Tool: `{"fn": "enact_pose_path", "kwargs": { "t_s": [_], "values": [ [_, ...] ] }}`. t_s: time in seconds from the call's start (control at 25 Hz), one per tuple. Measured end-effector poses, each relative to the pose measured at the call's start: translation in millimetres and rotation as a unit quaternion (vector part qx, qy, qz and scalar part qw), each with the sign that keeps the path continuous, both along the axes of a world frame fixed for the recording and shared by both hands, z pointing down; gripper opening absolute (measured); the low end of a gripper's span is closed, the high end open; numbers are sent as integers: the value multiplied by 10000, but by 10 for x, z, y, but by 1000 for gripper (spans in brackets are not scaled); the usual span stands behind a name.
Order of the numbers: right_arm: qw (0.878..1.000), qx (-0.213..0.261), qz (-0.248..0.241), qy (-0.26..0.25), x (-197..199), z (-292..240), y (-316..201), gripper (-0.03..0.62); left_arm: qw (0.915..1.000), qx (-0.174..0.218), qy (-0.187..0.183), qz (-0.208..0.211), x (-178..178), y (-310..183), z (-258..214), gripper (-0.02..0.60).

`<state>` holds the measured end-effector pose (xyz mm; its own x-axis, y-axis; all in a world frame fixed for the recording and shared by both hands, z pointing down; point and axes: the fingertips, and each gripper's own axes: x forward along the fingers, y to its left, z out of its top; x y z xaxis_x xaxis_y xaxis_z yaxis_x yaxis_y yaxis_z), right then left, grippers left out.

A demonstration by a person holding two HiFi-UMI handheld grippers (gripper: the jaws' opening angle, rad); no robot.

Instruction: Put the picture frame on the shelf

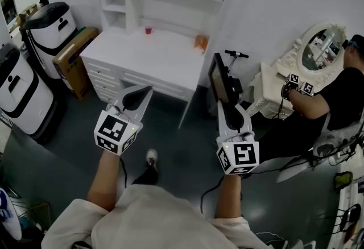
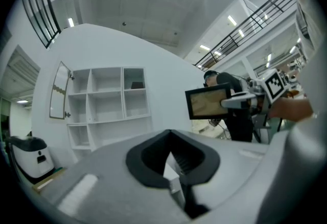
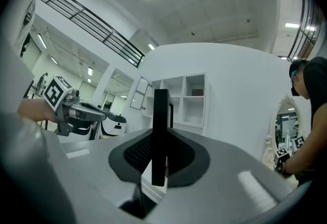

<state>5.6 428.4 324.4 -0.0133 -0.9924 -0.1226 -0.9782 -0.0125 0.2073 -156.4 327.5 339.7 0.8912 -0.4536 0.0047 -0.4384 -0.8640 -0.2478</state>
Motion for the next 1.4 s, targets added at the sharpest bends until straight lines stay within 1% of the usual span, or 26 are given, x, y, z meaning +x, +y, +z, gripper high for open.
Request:
{"fn": "enact_pose_path", "kwargs": {
  "t_s": [0.44, 0.6, 1.0, 1.4],
  "values": [
    [10000, -91, -35, 6, 171, 168, -477, 55, 9999, -84, -29, -49, 161, -473, 149, 3],
    [9999, -137, 19, -31, 255, 167, -657, 55, 9999, -123, -35, -38, 238, -667, 171, 3],
    [9997, -122, 193, -93, 548, 149, -1292, 55, 9999, -122, -82, 83, 525, -1329, 123, 3],
    [9994, -174, 287, 46, 723, 62, -1827, 55, 9997, -194, -27, 125, 718, -1888, 91, 3]
  ]
}}
